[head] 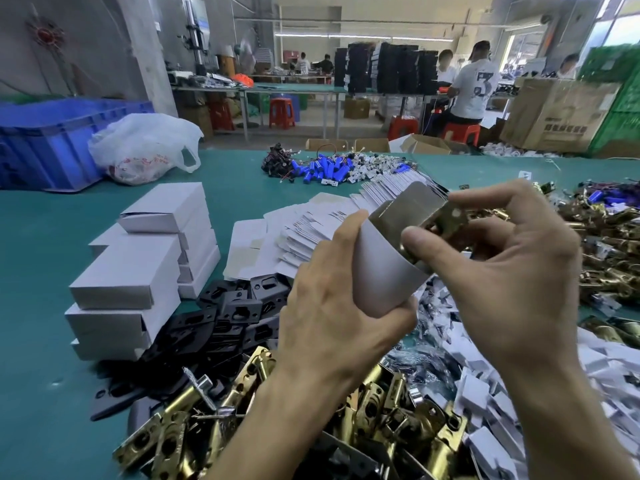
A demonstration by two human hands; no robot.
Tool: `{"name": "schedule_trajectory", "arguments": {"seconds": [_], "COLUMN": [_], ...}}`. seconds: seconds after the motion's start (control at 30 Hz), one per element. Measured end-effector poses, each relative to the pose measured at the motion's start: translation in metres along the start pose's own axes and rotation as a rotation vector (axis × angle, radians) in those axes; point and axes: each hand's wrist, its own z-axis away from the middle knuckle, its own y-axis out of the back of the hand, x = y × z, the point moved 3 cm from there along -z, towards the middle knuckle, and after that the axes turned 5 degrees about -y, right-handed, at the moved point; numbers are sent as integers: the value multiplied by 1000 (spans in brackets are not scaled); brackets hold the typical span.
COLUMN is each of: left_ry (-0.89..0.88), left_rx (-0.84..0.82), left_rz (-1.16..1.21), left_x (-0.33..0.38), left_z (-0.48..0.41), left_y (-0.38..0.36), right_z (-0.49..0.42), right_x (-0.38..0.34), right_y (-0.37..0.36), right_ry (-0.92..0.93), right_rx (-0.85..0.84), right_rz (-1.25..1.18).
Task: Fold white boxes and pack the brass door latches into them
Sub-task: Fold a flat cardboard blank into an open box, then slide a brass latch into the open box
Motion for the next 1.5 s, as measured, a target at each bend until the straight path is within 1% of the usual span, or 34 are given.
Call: {"name": "schedule_trajectory", "arguments": {"seconds": [0.13,0.23,0.3,0.37,0.43,0.5,0.57,0.6,0.63,0.7,0.77,0.8,0.9,0.97,1.1,1.17,1.23,1.3,1.4,1.43,1.5], "left_ry": [52,90,126,156,179,228,276,290,301,305,303,302,300,285,281,351,445,476,416,376,310], "left_rx": [41,82,101,128,146,167,194,206,216,224,217,210,208,225,252,249,264,285,264,246,203], "left_rz": [115,178,221,248,241,320,418,455,489,548,575,578,570,539,479,559,704,765,649,567,375], "left_x": [-5,-10,-15,-18,-21,-23,-25,-25,-25,-24,-23,-23,-24,-24,-25,-28,-33,-36,-34,-32,-26], "left_z": [1,-1,-3,-3,-3,-5,-6,-6,-7,-7,-7,-7,-7,-6,-6,-6,-8,-9,-7,-6,-4], "left_y": [-4,-4,-3,-1,2,5,7,8,9,10,9,9,8,8,7,5,3,3,4,4,4], "right_z": [2,3,4,2,-1,-3,-6,-8,-9,-7,-2,1,9,11,10,8,5,1,-6,-9,-14], "right_x": [2,-3,-7,-6,3,13,29,39,53,79,98,104,111,111,111,111,109,107,100,95,77], "right_y": [-6,-11,-13,-12,-9,-4,1,2,3,5,6,7,5,3,1,3,6,12,21,23,27], "right_ry": [-58,19,67,72,20,-45,-139,-200,-272,-442,-580,-643,-786,-815,-765,-734,-698,-670,-601,-565,-449], "right_rx": [-82,-168,-171,-129,-39,66,83,34,-56,-289,-455,-516,-674,-711,-703,-666,-610,-532,-447,-407,-284], "right_rz": [13,34,35,15,-32,-76,-43,37,160,447,653,697,724,735,772,785,784,776,740,682,474]}}
